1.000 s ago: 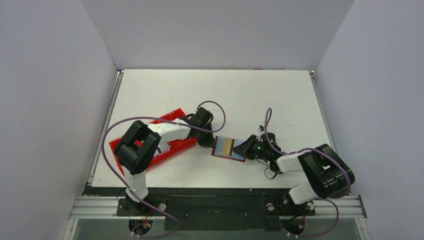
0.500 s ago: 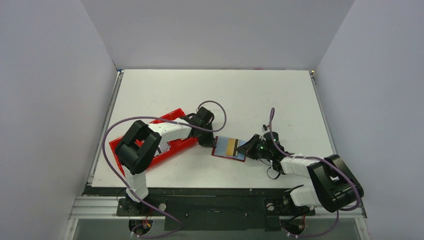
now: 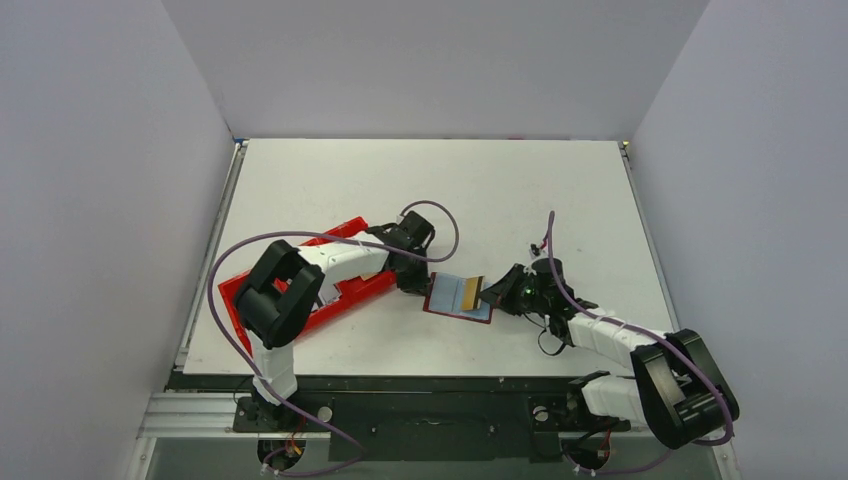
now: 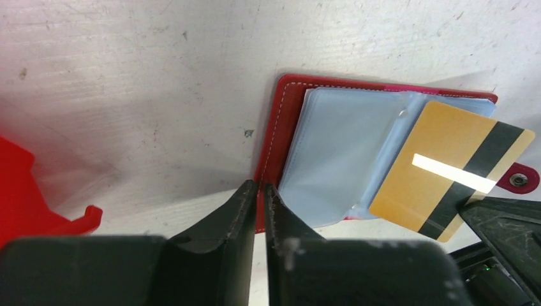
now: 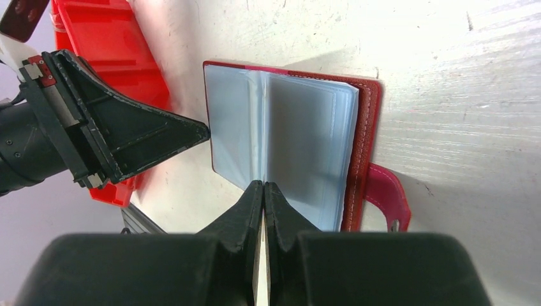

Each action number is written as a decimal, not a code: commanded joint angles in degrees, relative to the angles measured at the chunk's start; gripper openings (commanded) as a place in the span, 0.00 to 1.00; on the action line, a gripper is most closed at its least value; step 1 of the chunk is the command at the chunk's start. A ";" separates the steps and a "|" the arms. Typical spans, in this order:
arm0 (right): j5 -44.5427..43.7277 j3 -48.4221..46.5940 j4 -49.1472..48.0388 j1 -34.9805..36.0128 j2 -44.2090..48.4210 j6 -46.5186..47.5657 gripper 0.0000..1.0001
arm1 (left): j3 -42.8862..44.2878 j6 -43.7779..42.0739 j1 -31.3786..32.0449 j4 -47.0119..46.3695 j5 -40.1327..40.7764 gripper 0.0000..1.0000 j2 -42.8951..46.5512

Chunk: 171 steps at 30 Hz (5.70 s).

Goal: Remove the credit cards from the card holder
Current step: Remove the credit card from the card holder, then place the credit card in the storage box, then remove the credit card from the card holder.

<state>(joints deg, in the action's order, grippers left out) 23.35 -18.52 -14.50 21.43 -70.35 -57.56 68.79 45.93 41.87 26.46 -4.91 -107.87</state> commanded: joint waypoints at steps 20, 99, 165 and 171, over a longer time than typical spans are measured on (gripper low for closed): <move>6.09 -11.87 4.83 -0.86 6.43 -2.37 0.00 | 7.91 -7.26 -5.83 4.10 -16.47 0.51 15.51; -8.56 -23.82 25.00 6.89 8.37 9.64 0.66 | -11.09 -1.15 -24.51 3.48 2.80 0.00 26.27; -34.19 -34.33 35.78 26.18 -14.57 5.20 0.65 | -4.61 -9.46 -17.96 7.18 -2.73 0.54 31.14; -36.71 -36.78 37.43 28.05 -18.78 5.11 0.65 | -5.07 -9.64 -18.04 7.48 -2.94 0.54 32.51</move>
<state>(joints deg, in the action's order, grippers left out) -8.95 -52.21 21.67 48.34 -87.44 -51.90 61.73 37.50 23.86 33.87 -6.96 -77.95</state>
